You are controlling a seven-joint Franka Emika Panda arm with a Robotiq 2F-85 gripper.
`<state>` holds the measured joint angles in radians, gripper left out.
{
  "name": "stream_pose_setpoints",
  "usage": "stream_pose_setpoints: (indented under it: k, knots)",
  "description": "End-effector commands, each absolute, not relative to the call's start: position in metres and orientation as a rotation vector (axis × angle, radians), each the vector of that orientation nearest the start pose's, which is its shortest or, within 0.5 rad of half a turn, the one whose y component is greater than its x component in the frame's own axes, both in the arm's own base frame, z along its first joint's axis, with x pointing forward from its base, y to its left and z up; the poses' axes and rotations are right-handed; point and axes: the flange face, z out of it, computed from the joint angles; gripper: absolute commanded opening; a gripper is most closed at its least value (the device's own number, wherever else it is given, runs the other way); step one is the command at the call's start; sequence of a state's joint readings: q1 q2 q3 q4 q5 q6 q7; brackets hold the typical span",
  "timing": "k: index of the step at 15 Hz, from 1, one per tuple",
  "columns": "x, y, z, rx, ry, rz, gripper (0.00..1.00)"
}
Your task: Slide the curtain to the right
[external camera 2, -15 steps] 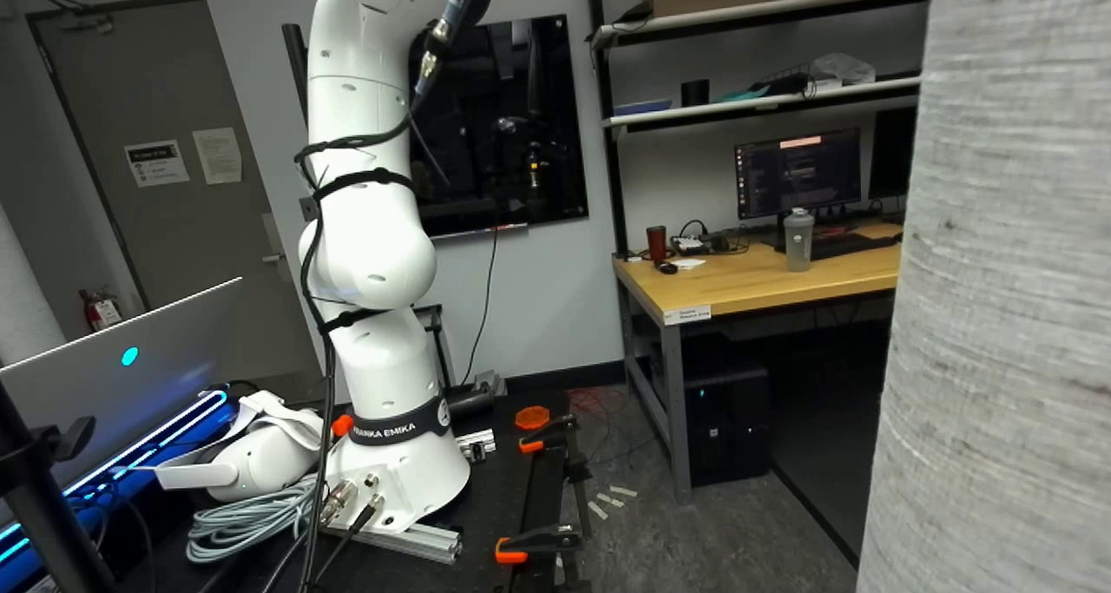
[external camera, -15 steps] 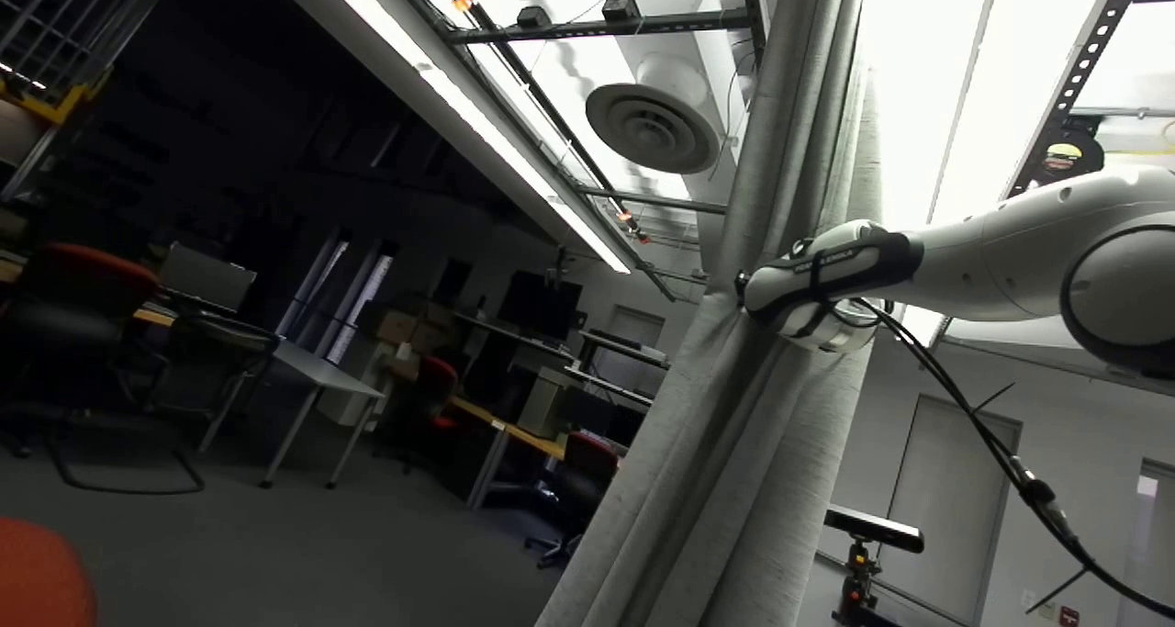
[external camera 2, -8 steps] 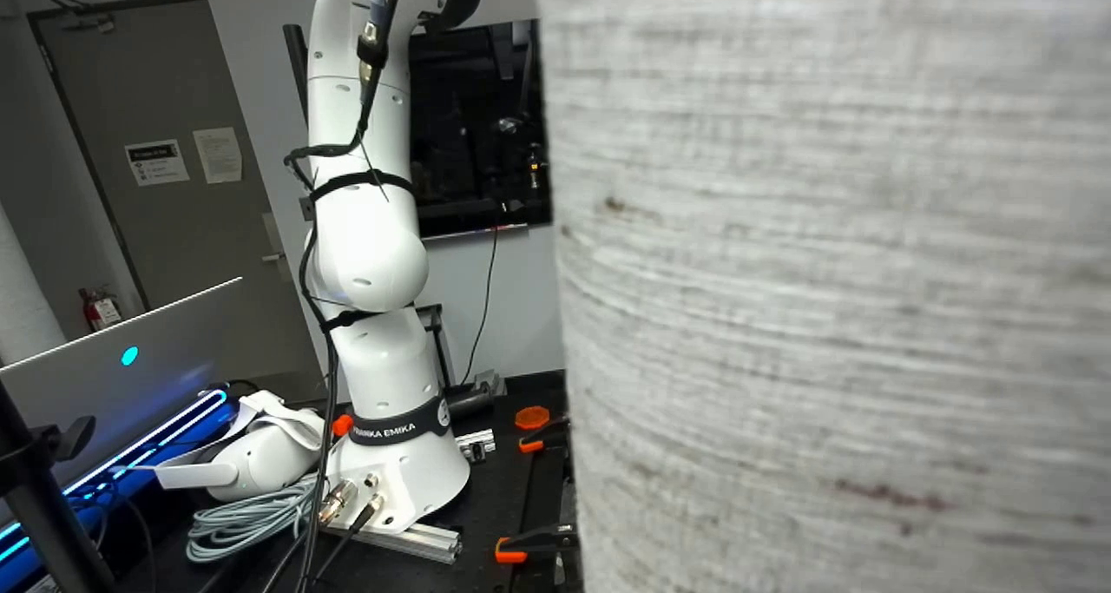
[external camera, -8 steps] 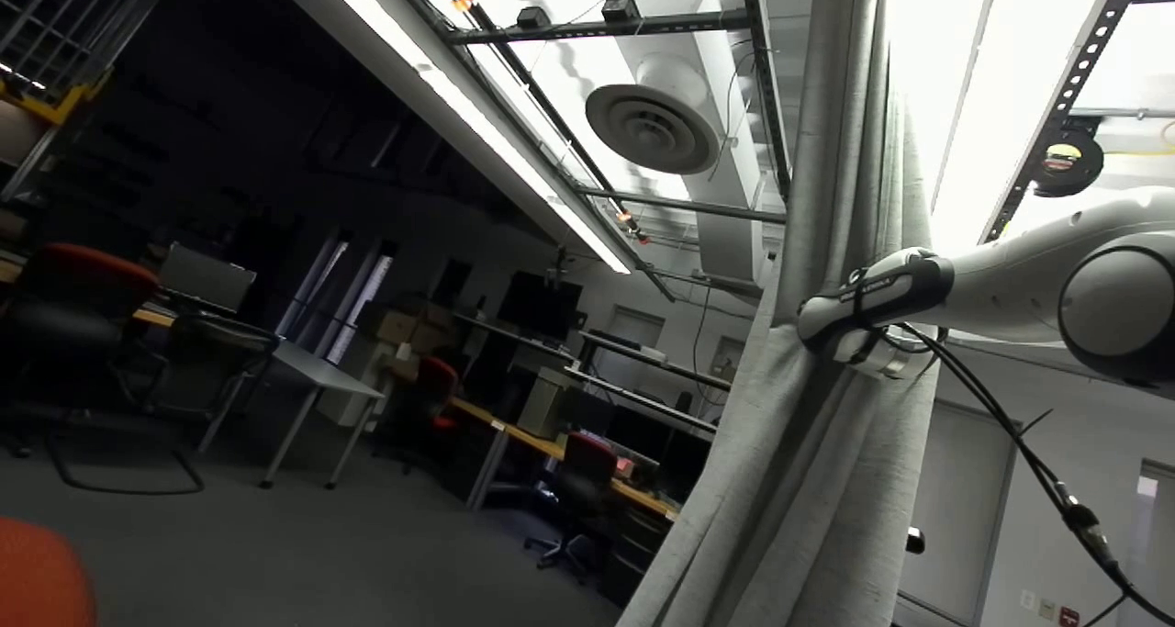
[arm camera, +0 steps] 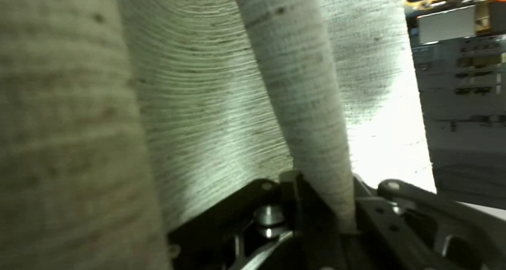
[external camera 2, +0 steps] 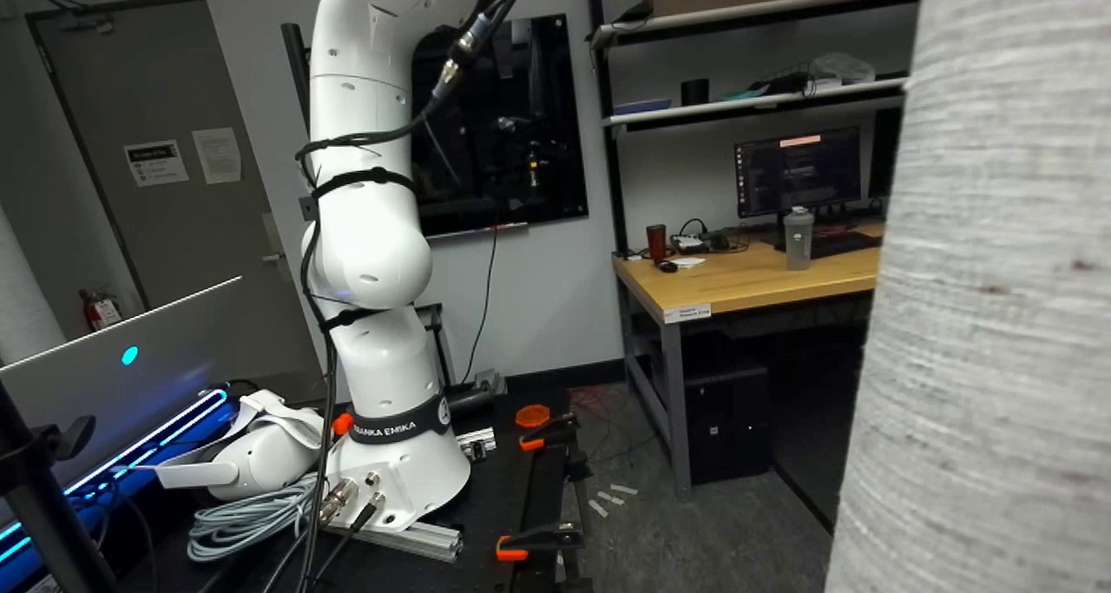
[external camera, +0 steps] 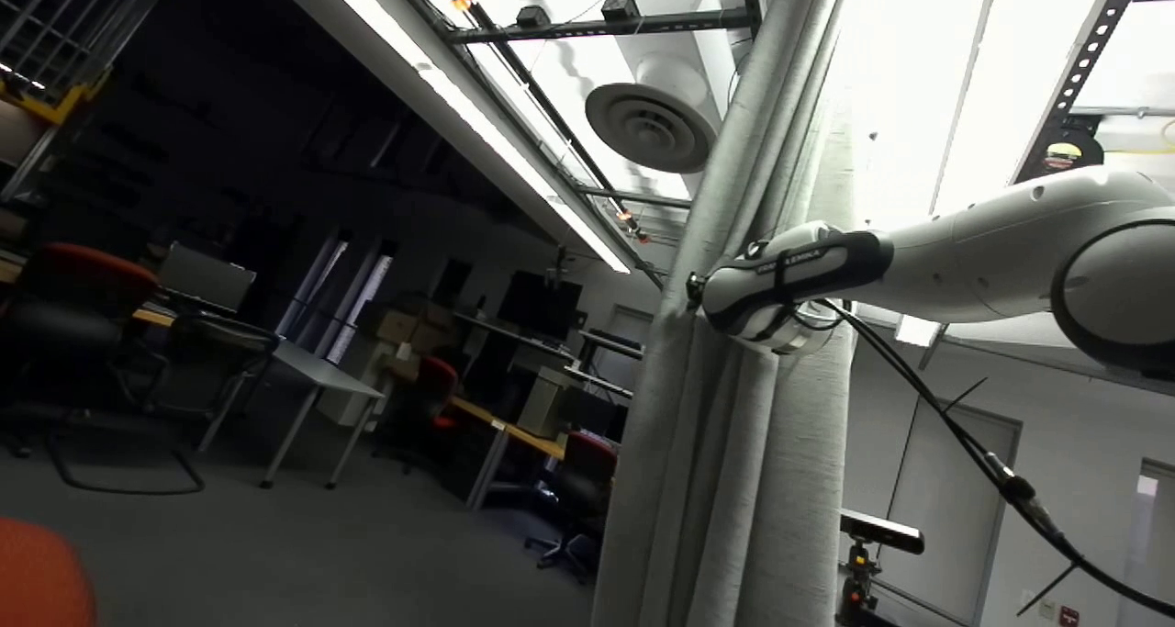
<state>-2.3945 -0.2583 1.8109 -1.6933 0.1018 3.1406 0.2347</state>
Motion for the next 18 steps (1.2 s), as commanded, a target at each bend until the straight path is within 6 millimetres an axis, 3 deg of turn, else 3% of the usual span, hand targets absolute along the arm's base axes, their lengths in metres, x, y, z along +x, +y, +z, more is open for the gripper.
stream_pose_setpoints:
  k: [1, 4, 11, 12, 14, 18]
  knots:
    - [0.596, -0.208, 0.696, -2.583, 0.789, -2.061, 0.01]
    - [0.607, -0.182, 0.694, -2.56, 0.728, -2.02, 0.01]
    - [0.602, -0.165, 0.69, -2.53, 0.705, -1.873, 0.01]
    - [0.601, -0.164, 0.69, -2.526, 0.705, -1.851, 0.29]
    - [0.601, -0.16, 0.682, -2.552, 0.704, -1.783, 0.36]
    - [0.603, -0.151, 0.661, -2.623, 0.713, -1.612, 0.68]
